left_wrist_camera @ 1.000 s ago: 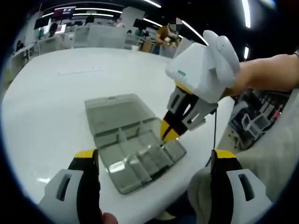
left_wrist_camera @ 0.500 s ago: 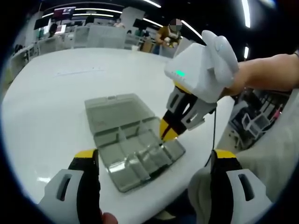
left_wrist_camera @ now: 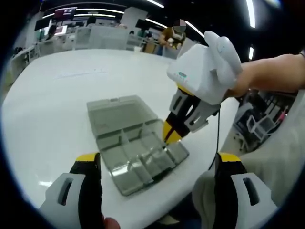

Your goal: Insert the divider into the dual guide fixture by aligning both edges with the guide slots and pushing it downward to the bottom, including one-sided entry, uneven engagement, binding, and posture correction.

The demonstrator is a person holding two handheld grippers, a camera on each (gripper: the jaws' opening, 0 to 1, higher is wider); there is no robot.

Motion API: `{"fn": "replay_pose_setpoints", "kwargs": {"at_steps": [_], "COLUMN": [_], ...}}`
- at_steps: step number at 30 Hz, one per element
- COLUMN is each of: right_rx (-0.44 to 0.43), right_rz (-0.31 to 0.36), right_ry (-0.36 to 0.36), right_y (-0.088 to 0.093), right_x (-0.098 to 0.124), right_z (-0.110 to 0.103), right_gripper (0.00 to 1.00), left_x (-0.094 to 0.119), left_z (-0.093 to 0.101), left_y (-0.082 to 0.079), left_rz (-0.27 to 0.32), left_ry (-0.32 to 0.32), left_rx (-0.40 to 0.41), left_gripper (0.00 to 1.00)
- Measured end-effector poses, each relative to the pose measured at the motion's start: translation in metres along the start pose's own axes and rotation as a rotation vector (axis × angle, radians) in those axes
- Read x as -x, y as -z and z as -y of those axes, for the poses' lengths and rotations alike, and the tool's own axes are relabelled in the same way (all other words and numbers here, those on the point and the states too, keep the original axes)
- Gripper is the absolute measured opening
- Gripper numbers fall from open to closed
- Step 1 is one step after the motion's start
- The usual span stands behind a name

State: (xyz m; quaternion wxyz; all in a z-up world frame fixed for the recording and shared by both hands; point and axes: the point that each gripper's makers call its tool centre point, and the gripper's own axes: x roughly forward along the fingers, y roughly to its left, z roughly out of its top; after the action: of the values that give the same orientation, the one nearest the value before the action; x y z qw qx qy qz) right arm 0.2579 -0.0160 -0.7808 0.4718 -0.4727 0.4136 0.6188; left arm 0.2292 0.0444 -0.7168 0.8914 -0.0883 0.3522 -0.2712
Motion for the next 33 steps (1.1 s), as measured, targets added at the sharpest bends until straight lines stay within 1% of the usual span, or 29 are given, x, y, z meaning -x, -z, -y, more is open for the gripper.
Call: {"fn": "replay_pose_setpoints", "kwargs": {"at_steps": [9, 20, 22, 33], "right_rx": [0.001, -0.002, -0.015, 0.000], "right_rz": [0.003, 0.002, 0.006, 0.015], "right_ry": [-0.001, 0.009, 0.012, 0.033], "right_y": [-0.0001, 0.0008, 0.0010, 0.0021], "right_x": [-0.0007, -0.0015, -0.0014, 0.0000], "right_z": [0.0013, 0.0017, 0.0020, 0.0031], "right_gripper": [0.00, 0.00, 0.00, 0.00], "left_x": [0.0005, 0.0006, 0.0010, 0.0026], "left_z": [-0.0003, -0.0001, -0.0005, 0.0019], "left_y": [-0.0022, -0.0003, 0.0002, 0.0024], "left_rz": [0.000, 0.000, -0.001, -0.006], "left_ry": [0.002, 0.002, 0.001, 0.003], "left_rx": [-0.002, -0.003, -0.003, -0.006], "left_gripper": [0.97, 0.97, 0.97, 0.97]}}
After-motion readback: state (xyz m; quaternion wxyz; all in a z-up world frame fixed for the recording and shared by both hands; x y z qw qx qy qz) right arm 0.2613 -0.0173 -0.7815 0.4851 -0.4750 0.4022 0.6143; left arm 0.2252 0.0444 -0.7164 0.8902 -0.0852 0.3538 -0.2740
